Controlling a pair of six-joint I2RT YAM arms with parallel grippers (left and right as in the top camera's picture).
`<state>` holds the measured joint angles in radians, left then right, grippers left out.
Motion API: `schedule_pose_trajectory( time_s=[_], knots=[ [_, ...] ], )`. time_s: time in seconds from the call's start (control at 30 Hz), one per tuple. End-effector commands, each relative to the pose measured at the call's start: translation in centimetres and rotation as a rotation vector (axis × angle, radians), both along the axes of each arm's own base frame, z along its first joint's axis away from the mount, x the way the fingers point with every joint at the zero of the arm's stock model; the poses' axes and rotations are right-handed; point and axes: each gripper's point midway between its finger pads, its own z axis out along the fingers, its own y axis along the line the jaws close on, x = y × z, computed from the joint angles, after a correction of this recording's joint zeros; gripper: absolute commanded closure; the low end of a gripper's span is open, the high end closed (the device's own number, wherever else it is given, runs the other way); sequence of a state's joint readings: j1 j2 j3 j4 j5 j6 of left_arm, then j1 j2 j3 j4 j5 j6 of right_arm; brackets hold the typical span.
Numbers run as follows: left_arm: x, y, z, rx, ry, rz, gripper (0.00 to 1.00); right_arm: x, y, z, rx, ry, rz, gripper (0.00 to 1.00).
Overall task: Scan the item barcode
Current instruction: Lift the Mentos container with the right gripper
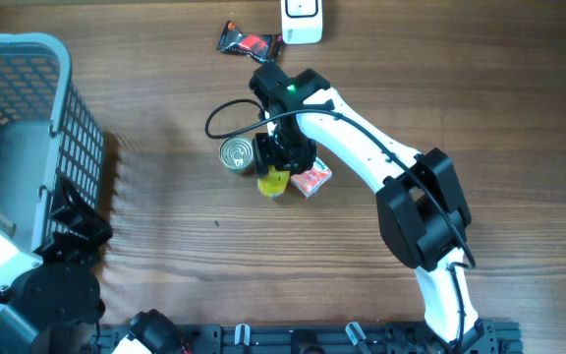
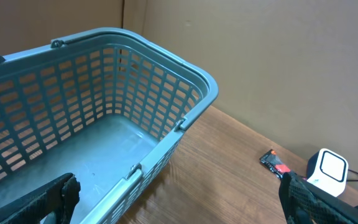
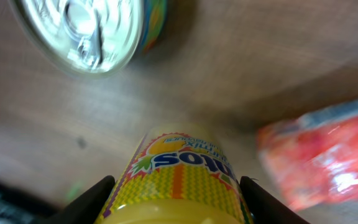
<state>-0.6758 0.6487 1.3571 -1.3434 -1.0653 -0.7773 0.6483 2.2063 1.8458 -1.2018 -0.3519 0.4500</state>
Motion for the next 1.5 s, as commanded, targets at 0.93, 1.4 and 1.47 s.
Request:
schedule_pose_trajectory(
  time_s=[0.93, 1.4, 1.47],
  knots=[
    [0.0, -0.4, -0.1, -0.041, 0.001, -0.024, 0.00, -5.3, 2.0, 6.7, 0.233, 0.479, -0.226, 0.57],
    [0.0, -0.5, -0.1, -0.043, 0.002, -0.027, 0.00, -5.0, -0.1, 5.8, 0.071, 0.521, -0.400, 0.61],
    [0.0, -0.5, -0.1, -0.043, 0.003, -0.027, 0.00, -5.1, -0.2, 5.8, 0.066, 0.527, -0.402, 0.61]
  ],
)
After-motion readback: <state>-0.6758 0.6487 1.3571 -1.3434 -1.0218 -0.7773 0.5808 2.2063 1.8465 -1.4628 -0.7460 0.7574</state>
